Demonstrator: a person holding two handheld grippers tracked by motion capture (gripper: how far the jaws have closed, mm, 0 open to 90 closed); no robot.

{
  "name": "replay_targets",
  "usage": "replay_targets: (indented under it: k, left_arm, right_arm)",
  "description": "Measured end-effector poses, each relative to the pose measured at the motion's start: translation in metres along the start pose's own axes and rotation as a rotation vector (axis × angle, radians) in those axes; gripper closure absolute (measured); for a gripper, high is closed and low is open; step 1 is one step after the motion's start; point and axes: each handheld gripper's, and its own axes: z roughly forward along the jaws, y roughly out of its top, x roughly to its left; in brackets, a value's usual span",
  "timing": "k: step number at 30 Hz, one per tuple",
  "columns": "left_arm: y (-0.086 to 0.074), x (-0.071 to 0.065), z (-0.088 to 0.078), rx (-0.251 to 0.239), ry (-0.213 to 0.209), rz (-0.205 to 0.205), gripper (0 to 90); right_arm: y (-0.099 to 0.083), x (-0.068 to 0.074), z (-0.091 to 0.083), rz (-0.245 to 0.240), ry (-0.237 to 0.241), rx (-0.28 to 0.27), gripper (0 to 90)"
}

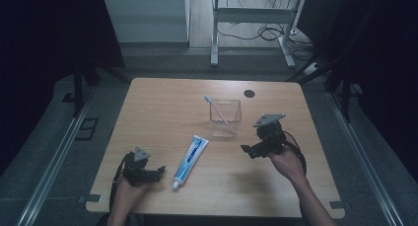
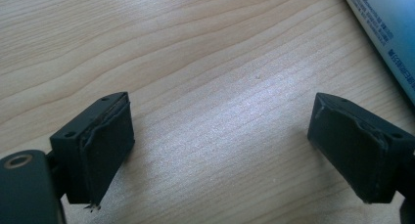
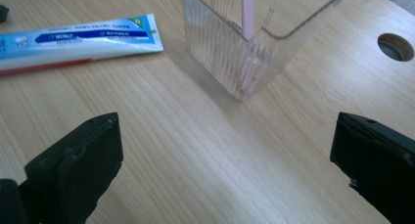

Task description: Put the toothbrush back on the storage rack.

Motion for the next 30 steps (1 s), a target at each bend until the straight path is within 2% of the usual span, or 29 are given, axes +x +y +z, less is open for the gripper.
replay_targets:
  k: [9,13,20,30]
  left_arm:
    - [0.000,0.000,0.000,-0.001,0.000,0.000,10.0]
    - [0.000,0.000,0.000,0.000,0.000,-0.002,10.0]
    - [0.000,0.000,0.000,-0.001,0.000,-0.002,10.0]
    - [0.000,0.000,0.000,-0.001,0.000,-0.002,10.0]
  right_arm:
    - [-0.028,0.002,-0.005,0.030,-0.021,-0.027,0.0]
    - [-0.042,0.004,-0.005,0.058,-0.017,-0.034,0.0]
    - [-0.065,0.006,-0.003,0.102,-0.018,-0.032,0.0]
    - [-0.091,0.008,0.001,0.137,-0.030,-0.030,0.0]
